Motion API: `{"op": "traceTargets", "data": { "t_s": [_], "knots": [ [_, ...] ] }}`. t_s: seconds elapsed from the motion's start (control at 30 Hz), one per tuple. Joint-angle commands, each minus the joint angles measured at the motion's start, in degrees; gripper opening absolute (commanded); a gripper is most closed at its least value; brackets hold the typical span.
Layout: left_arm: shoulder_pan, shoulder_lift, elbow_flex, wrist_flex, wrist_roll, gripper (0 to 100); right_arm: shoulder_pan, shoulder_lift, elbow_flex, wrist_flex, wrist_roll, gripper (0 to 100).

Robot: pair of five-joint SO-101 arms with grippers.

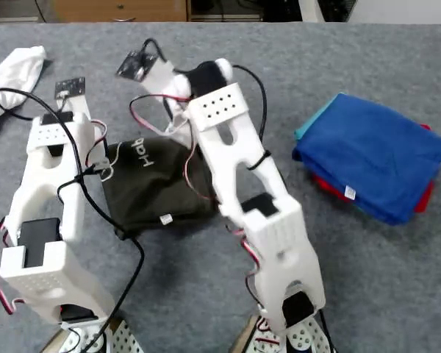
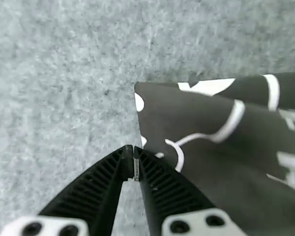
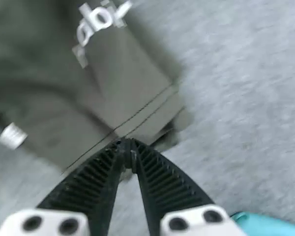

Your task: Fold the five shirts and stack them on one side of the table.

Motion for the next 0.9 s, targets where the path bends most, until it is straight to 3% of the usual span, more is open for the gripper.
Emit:
{"op": "traceTargets", "data": {
  "t_s": [0.0,0.17,0.33,0.4,0.57,0.7,0.87],
  "knots": [
    [0.7,-2.33,4.04,-6.42,0.44,2,0.4,-11.03,9.45,-2.81,-0.35,0.5],
    [0.44,-2.07,7.56,-10.81,2.55,2,3.12,-13.58,10.68,-8.26,-0.35,3.6],
    [-0.09,0.75,5.63,-10.9,3.52,2,3.3,-9.19,11.21,-17.76,-0.35,26.1],
    [-0.97,1.01,5.36,-10.81,3.69,2,3.12,-6.02,10.07,-18.64,-0.35,28.5],
    [-1.67,1.01,5.27,-10.81,3.69,2,2.59,-3.38,4.0,-10.2,-0.35,21.7],
    [-1.67,1.01,4.22,-10.81,4.75,2,2.42,-3.47,-4.26,0.62,-0.35,0.0],
    [-1.67,1.45,2.29,-9.76,5.19,2,1.54,-9.54,2.59,1.49,-5.54,0.4]
  ]
}}
